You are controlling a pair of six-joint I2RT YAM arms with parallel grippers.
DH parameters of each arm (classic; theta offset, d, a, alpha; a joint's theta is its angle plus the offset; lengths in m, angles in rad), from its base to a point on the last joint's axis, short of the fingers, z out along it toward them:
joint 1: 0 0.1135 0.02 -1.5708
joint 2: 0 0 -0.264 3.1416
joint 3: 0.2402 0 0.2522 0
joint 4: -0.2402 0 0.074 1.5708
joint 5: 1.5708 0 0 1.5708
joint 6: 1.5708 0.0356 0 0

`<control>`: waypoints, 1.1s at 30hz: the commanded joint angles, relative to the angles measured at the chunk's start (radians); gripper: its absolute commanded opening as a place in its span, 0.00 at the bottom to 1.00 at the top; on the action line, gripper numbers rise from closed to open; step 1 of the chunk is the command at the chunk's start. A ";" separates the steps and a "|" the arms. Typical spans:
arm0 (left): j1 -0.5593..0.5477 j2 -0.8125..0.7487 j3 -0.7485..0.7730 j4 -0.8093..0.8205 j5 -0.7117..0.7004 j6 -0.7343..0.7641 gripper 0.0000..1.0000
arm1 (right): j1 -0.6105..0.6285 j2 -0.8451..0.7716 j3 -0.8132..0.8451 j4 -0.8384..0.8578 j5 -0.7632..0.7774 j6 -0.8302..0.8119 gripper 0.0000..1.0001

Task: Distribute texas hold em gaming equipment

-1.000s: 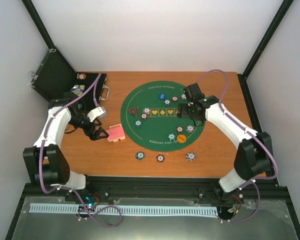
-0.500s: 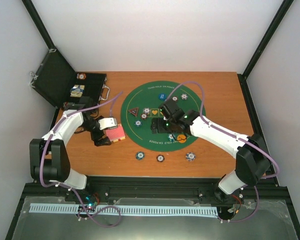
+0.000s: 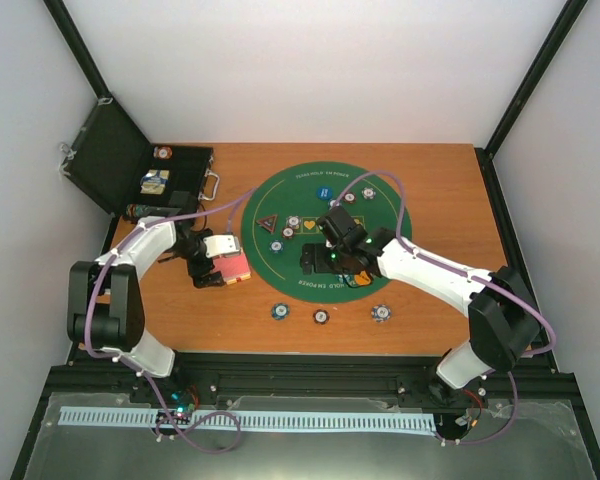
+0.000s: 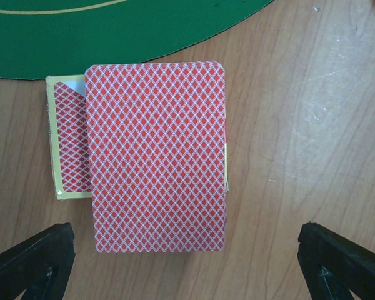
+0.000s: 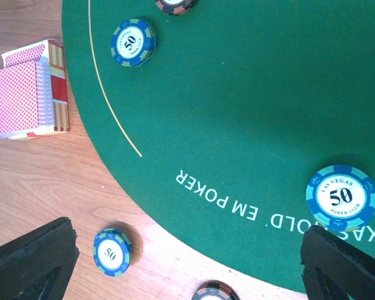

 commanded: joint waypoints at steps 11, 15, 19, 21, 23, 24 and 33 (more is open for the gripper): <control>-0.021 0.060 0.009 0.042 -0.028 -0.004 1.00 | 0.033 -0.007 -0.012 0.015 0.031 0.031 0.96; -0.025 0.069 0.010 0.041 -0.027 -0.004 1.00 | 0.033 -0.009 -0.009 0.012 0.034 0.032 0.96; -0.031 0.084 0.008 0.044 -0.035 0.004 1.00 | 0.033 -0.012 -0.009 0.012 0.035 0.036 0.95; -0.031 0.092 0.005 0.055 -0.041 0.008 1.00 | 0.033 -0.017 -0.009 0.013 0.035 0.039 0.95; -0.032 0.105 0.002 0.065 -0.050 0.009 1.00 | 0.033 -0.021 -0.008 0.010 0.034 0.039 0.95; -0.031 0.112 0.002 0.072 -0.057 0.008 1.00 | 0.033 -0.024 -0.007 0.009 0.034 0.038 0.95; -0.031 0.140 -0.007 0.119 -0.075 -0.002 1.00 | 0.035 -0.041 -0.008 0.001 0.036 0.035 0.93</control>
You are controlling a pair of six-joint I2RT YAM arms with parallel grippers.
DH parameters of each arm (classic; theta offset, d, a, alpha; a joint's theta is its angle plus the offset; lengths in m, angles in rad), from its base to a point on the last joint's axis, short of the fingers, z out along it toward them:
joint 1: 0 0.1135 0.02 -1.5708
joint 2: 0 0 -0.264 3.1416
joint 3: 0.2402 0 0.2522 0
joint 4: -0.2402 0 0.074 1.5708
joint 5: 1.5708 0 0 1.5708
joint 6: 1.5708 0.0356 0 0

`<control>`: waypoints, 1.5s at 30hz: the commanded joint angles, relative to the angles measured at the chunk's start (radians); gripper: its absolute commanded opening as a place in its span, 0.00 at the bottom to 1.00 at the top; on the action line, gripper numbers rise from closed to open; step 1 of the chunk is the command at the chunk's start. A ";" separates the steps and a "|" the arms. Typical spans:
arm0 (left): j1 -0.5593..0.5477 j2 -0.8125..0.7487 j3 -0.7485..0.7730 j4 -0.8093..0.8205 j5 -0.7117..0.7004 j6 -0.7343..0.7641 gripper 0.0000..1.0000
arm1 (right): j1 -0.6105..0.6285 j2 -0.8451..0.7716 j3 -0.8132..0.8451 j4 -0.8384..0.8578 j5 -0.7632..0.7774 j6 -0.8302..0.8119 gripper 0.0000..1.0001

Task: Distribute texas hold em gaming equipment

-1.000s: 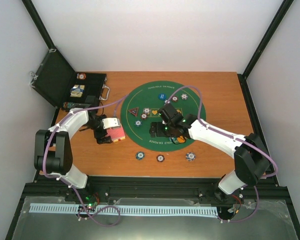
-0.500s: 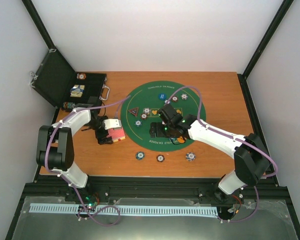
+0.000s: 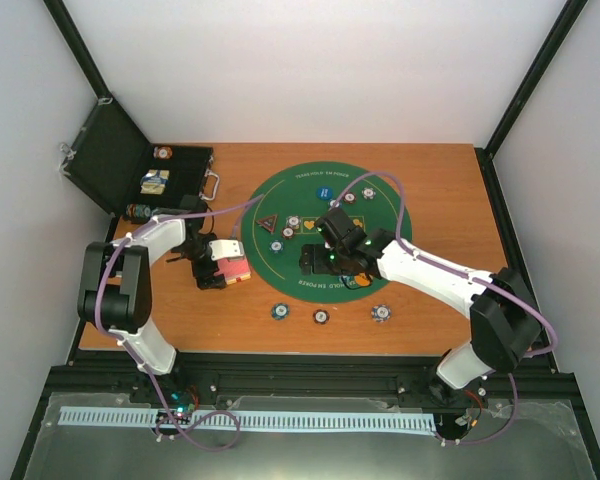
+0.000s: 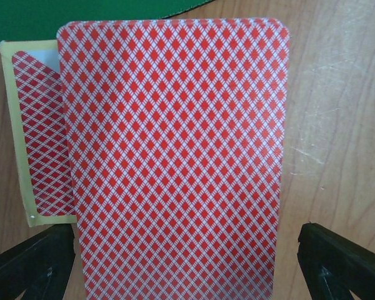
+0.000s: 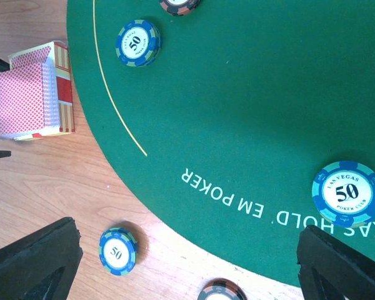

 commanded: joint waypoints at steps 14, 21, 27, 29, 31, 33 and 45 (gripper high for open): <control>-0.009 0.069 -0.016 0.052 -0.035 0.019 0.99 | 0.015 -0.047 -0.008 -0.005 0.018 0.010 0.92; -0.009 0.070 -0.022 0.059 -0.042 0.031 0.90 | 0.017 -0.052 -0.017 -0.001 0.016 0.012 0.91; -0.009 0.072 -0.018 0.045 -0.051 0.043 0.81 | 0.017 -0.056 -0.025 0.002 0.013 0.014 0.90; -0.009 0.067 -0.019 0.042 -0.048 0.045 0.78 | 0.017 -0.055 -0.030 0.005 0.010 0.013 0.90; -0.010 0.062 -0.020 0.036 -0.041 0.050 0.74 | 0.017 -0.055 -0.032 0.008 0.006 0.016 0.89; -0.009 0.056 -0.020 0.030 -0.037 0.056 0.70 | 0.017 -0.053 -0.034 0.010 0.003 0.016 0.89; -0.009 0.046 -0.027 0.030 -0.035 0.070 0.52 | 0.017 -0.048 -0.032 0.010 -0.012 0.013 0.88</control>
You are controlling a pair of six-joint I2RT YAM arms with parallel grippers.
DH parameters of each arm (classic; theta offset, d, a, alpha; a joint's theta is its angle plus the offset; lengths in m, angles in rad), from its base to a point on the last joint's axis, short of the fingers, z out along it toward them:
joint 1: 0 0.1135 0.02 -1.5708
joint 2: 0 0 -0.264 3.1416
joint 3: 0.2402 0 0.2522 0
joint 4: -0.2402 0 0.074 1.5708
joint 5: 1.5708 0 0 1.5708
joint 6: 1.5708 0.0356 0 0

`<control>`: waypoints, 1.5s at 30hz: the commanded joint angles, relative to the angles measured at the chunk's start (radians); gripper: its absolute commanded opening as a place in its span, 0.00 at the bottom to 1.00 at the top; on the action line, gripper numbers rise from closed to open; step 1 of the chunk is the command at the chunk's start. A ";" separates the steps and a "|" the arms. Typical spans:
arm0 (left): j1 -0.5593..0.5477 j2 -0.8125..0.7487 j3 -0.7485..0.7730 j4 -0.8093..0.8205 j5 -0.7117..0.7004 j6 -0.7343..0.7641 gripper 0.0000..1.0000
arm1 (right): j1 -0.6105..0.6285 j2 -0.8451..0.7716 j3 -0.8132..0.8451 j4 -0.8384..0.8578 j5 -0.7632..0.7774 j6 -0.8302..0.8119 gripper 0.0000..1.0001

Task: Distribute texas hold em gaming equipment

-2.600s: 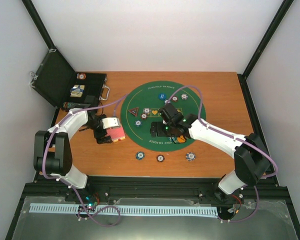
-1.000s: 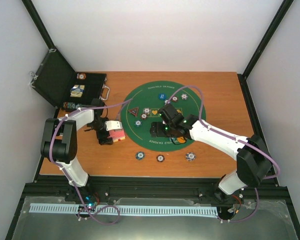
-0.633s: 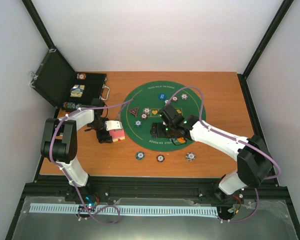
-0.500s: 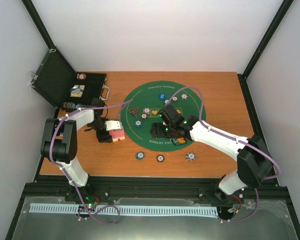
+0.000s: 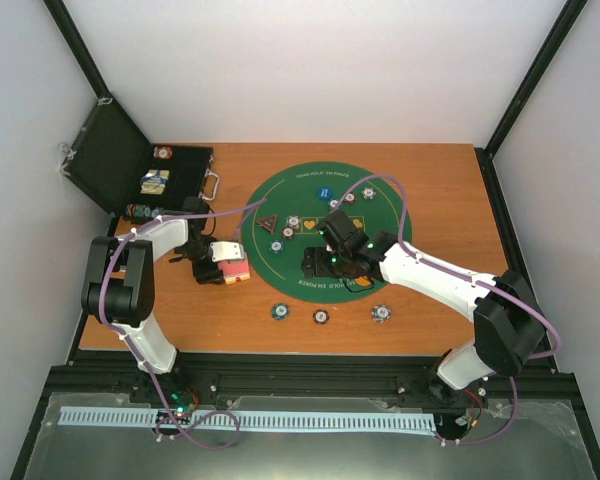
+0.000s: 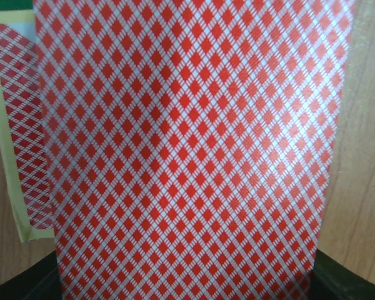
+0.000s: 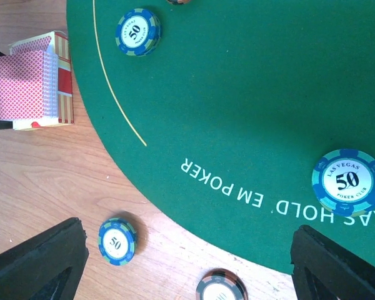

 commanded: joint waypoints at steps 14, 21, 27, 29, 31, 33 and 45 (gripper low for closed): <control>-0.008 -0.032 -0.018 -0.040 0.047 0.016 0.01 | 0.011 0.031 -0.005 0.099 -0.109 0.041 0.88; -0.009 -0.056 0.019 -0.083 0.097 0.007 0.01 | 0.011 0.035 -0.015 0.110 -0.111 0.044 0.88; -0.009 -0.083 0.030 -0.089 0.106 0.006 0.01 | 0.011 0.035 -0.033 0.137 -0.128 0.056 0.88; -0.009 -0.100 0.033 -0.089 0.106 0.006 0.01 | 0.011 0.035 -0.038 0.147 -0.133 0.061 0.88; -0.009 -0.119 0.040 -0.094 0.107 0.010 0.01 | 0.011 0.036 -0.040 0.157 -0.140 0.066 0.88; -0.009 -0.140 0.055 -0.112 0.113 0.013 0.01 | 0.011 0.038 -0.043 0.175 -0.153 0.074 0.88; -0.046 -0.289 0.075 -0.242 0.155 0.033 0.01 | 0.011 0.069 -0.144 0.670 -0.472 0.302 0.88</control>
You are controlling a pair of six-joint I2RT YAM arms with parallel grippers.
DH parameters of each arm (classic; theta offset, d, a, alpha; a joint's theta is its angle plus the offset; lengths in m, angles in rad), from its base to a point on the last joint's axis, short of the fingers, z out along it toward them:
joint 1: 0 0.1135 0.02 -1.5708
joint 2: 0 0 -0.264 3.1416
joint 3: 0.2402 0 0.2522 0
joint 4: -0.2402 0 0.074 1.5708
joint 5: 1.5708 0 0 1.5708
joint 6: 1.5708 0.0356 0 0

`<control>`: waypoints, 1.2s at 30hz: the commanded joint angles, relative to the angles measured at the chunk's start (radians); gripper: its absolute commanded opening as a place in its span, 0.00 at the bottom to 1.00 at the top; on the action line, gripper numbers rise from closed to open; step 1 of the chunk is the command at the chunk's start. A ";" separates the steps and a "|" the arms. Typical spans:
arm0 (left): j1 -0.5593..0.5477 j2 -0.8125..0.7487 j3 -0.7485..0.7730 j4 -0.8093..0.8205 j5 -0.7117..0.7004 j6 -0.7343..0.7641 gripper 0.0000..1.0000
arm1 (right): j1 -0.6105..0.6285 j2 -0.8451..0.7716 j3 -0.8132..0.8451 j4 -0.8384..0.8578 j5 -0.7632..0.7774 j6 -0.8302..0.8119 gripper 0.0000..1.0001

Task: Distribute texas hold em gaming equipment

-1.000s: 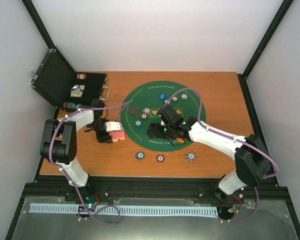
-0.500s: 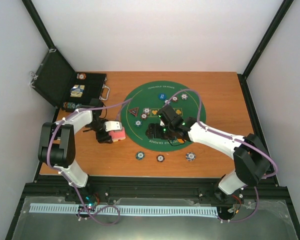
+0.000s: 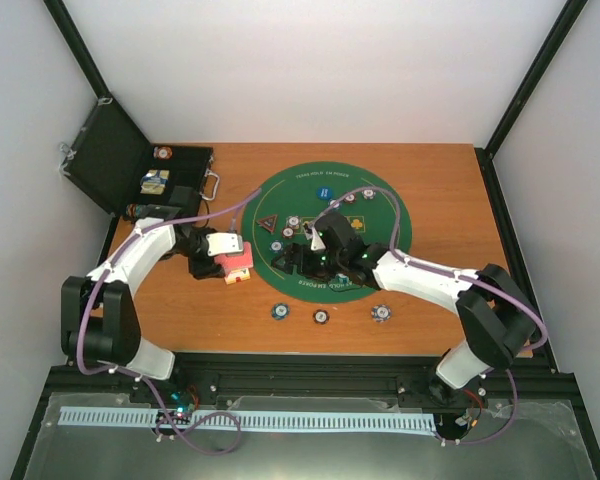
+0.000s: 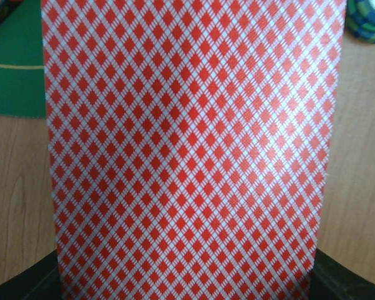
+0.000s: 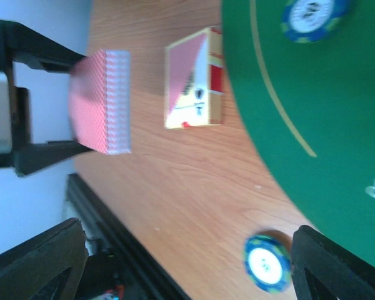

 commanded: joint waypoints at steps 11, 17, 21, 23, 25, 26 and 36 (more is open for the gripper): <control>-0.069 -0.110 0.024 -0.111 0.056 0.016 0.01 | 0.012 0.083 -0.107 0.584 -0.238 0.319 0.83; -0.090 -0.126 0.031 -0.124 0.062 0.003 0.01 | 0.018 0.128 -0.085 0.595 -0.239 0.331 0.78; -0.098 -0.136 0.036 -0.130 0.061 0.001 0.01 | 0.027 0.156 -0.075 0.621 -0.242 0.343 0.76; -0.098 -0.142 0.038 -0.134 0.061 0.002 0.01 | 0.031 0.170 -0.062 0.623 -0.244 0.344 0.76; -0.098 -0.146 0.039 -0.137 0.064 0.003 0.01 | 0.037 0.185 -0.048 0.636 -0.249 0.352 0.76; -0.098 -0.147 0.040 -0.137 0.064 0.003 0.01 | 0.041 0.197 -0.041 0.645 -0.252 0.359 0.76; -0.098 -0.159 0.033 -0.138 0.068 0.010 0.01 | 0.068 0.297 0.038 0.730 -0.282 0.422 0.62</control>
